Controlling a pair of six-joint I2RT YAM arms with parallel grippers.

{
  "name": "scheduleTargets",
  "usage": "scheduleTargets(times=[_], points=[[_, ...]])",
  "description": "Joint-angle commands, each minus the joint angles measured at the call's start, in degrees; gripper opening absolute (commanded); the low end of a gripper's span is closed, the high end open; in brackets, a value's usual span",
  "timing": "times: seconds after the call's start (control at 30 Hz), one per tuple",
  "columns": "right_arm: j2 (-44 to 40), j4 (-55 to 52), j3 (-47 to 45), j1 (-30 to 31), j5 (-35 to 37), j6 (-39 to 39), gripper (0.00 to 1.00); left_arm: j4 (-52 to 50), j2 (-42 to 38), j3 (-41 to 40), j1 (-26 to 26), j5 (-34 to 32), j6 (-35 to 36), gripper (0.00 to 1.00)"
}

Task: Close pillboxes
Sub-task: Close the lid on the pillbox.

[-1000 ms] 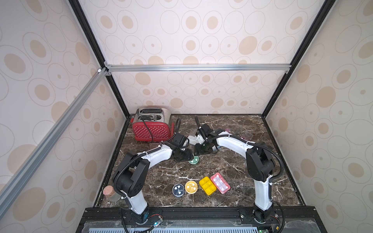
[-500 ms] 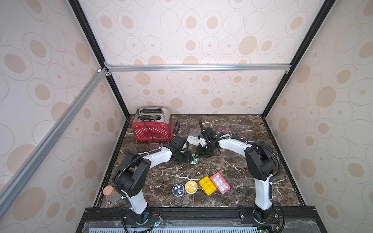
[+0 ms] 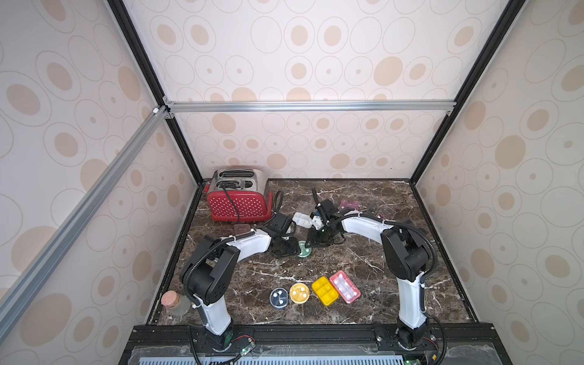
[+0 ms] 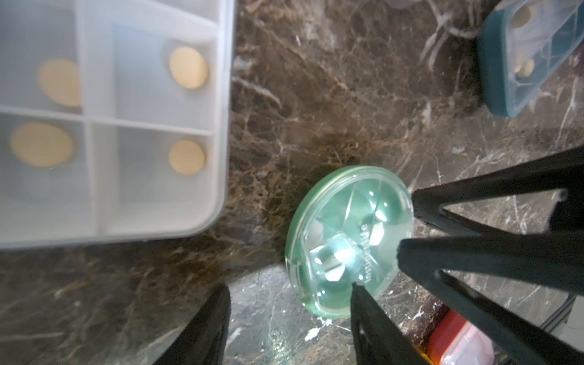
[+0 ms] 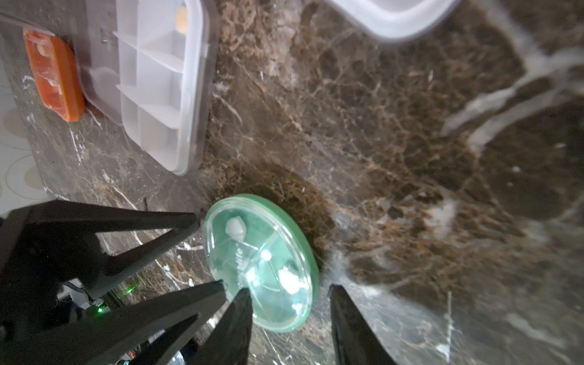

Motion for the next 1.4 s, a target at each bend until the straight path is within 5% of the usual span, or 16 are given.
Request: scheduleTargets(times=[0.0,0.57,1.13,1.23,1.37], points=[[1.6,-1.1,0.7,-0.3,-0.8,-0.3,0.42,-2.7,0.7,2.1,0.2,-1.5,1.1,0.59],[0.8,2.5,-2.1,-0.6,-3.1,0.4,0.27,-4.7,3.5,5.0,-0.2,-2.4,1.4,0.52],[0.3,0.4,-3.9,-0.9,-4.0,-1.0,0.31,-4.5,7.8,6.3,-0.3,-1.5,2.5,0.46],[-3.2,-2.5,-3.4,-1.2,0.2,-2.6,0.34,-6.7,4.0,6.1,-0.4,-3.7,3.4,0.47],[-7.9,-7.4,-3.5,-1.5,6.4,-4.6,0.46,-10.6,-2.2,7.6,-0.3,-6.5,4.8,0.63]])
